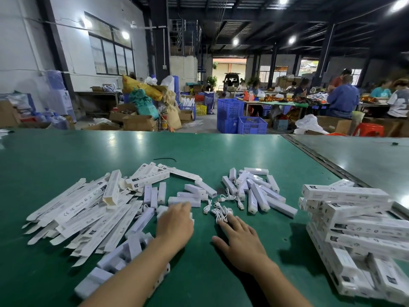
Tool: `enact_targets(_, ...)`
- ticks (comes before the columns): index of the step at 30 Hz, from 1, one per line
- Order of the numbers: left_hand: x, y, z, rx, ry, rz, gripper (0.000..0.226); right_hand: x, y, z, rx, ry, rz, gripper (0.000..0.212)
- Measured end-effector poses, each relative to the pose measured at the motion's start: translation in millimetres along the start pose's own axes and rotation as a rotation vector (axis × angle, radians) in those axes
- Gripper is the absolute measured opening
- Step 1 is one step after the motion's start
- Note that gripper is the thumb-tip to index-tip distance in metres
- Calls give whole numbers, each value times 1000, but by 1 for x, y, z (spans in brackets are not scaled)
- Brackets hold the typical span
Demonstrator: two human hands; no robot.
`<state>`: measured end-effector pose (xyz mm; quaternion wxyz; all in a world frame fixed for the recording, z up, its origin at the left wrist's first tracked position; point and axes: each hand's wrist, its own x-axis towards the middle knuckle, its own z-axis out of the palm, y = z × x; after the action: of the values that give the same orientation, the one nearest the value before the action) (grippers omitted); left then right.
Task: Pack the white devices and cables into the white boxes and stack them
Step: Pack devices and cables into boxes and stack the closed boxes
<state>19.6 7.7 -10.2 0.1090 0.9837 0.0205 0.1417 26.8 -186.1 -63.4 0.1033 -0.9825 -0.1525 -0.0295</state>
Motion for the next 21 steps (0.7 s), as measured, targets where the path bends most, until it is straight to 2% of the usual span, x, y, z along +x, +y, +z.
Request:
enact_targets(3,16,-32,-11,230,-130,-8,43,-1,-1,-2,-14,6,5,68)
enact_targets(6,23,-55,-16,321,-280,118,46,-3,-4,-5,25,36,6,63)
enact_targets(10,24,-57,-19,331,-247,210,19,-6,-5,-8,69,117,0,46)
enact_targets(15,22,-43,-23,412,-242,262,8,-9,-9,-12,125,207,-7,25)
enact_targets(21,15,-26,-21,350,-269,256,17,-10,-10,-11,148,226,47,22)
